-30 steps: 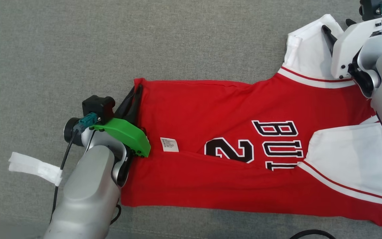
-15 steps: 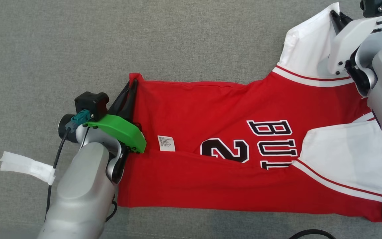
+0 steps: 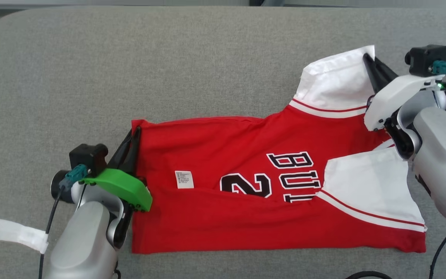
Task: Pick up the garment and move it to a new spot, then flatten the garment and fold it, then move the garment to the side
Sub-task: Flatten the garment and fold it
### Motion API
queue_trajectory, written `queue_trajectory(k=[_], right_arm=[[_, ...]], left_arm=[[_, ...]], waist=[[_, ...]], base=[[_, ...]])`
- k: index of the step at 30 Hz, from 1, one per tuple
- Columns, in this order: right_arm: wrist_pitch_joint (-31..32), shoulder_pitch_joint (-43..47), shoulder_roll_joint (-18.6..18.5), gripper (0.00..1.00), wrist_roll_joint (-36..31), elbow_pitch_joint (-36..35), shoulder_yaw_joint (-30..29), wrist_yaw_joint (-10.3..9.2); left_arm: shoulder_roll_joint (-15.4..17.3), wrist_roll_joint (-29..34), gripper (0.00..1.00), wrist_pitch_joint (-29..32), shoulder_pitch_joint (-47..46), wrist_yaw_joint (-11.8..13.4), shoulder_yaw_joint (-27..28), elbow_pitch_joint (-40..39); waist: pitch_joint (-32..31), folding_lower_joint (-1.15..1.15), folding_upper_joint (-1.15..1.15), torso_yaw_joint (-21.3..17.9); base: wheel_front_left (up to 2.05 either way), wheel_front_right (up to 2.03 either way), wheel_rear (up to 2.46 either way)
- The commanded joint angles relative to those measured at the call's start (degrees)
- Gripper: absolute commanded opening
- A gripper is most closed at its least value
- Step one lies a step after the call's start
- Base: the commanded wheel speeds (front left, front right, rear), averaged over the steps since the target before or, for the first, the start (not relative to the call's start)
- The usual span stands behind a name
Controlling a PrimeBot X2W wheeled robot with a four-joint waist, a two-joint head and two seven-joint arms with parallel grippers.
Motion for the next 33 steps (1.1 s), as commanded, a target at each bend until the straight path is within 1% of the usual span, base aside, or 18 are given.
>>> queue_trajectory(k=[1, 5, 10, 14, 19, 23, 25, 33], right_arm=[[-0.9, 1.9, -0.6, 0.0, 1.0, -1.2, 0.2, -0.06], [-1.8, 6.6, -1.6, 0.0, 3.5, -4.9, 0.5, -0.06], [-2.5, 12.8, -2.5, 0.0, 5.7, -9.6, -1.6, -0.06], [-2.5, 18.4, -2.6, 0.0, 4.5, -14.1, -5.1, -0.05], [-2.5, 26.4, -1.1, 0.0, 3.3, -18.0, -9.0, -0.04], [-2.5, 30.1, -0.2, 0.0, 2.5, -19.2, -10.7, -0.04], [-2.5, 32.0, 0.6, 0.0, 2.0, -19.6, -11.7, -0.04], [-2.5, 37.1, 2.9, 0.0, -0.4, -18.7, -14.9, -0.04]], left_arm=[[0.8, -0.6, 0.0, 0.0, 1.8, 0.1, 0.5, -0.5], [1.9, -1.0, 0.0, 0.0, 5.0, 0.1, 1.2, -1.6], [2.9, -1.0, 0.0, 0.0, 8.1, 0.1, 2.2, -2.6], [3.2, -1.0, 0.0, 0.0, 10.7, 0.1, 2.6, -4.2], [3.5, -1.1, 0.0, 0.0, 14.1, 0.1, 3.5, -5.5], [3.5, -0.9, 0.0, 0.0, 16.3, 0.1, 4.1, -6.5], [3.3, -1.3, 0.0, 0.0, 17.8, 0.1, 3.5, -7.2], [3.0, -1.9, 0.0, 0.0, 22.6, 0.1, 4.0, -8.9]], waist=[[-4.6, 0.0, 0.0, -2.8], [-6.9, 0.0, 0.0, -4.6], [-8.9, 0.0, 0.0, -6.4], [-10.3, 0.0, 0.0, -7.6], [-11.9, 0.0, 0.0, -8.5], [-12.4, 0.0, 0.0, -8.8], [-12.6, 0.0, 0.0, -8.9], [-13.5, 0.0, 0.0, -8.5]], base=[[0.0, 0.0, 0.0], [0.0, 0.0, 0.0], [0.0, 0.0, 0.0], [0.0, 0.0, 0.0], [0.0, 0.0, 0.0], [0.0, 0.0, 0.0], [0.0, 0.0, 0.0], [0.0, 0.0, 0.0]])
